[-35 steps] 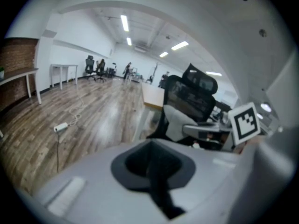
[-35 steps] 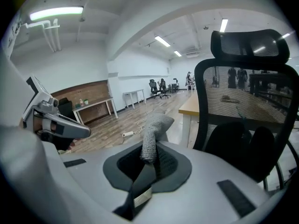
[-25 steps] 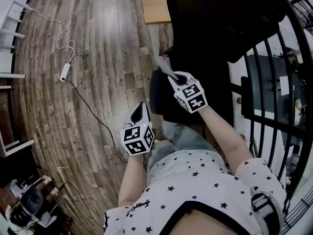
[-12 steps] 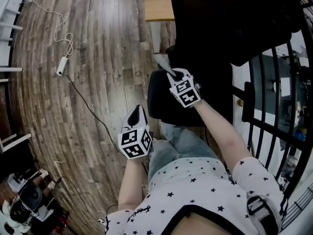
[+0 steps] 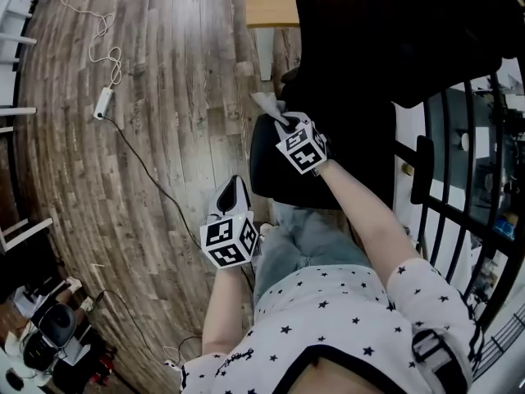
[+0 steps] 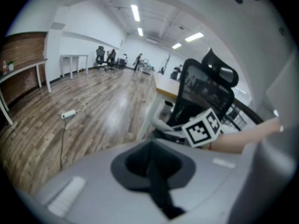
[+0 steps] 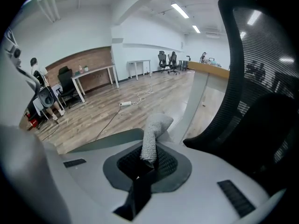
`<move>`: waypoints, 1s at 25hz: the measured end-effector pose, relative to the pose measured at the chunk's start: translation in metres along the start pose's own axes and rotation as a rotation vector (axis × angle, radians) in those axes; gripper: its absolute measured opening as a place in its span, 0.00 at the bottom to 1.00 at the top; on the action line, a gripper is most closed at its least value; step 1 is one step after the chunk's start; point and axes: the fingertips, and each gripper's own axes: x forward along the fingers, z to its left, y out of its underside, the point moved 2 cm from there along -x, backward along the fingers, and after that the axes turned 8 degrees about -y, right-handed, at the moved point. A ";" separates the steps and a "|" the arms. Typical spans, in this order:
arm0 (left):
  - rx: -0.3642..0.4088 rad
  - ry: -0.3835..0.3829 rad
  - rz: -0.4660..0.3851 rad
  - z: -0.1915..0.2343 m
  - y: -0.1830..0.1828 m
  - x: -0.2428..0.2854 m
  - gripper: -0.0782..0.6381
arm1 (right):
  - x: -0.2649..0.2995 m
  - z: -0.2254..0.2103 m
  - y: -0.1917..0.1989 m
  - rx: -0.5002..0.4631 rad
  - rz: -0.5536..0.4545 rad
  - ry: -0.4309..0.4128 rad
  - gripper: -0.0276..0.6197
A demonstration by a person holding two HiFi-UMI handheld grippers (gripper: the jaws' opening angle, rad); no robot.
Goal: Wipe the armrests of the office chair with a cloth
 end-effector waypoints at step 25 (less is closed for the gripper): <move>0.012 0.009 0.018 0.010 0.020 -0.016 0.12 | 0.002 0.026 0.015 0.018 0.054 -0.021 0.09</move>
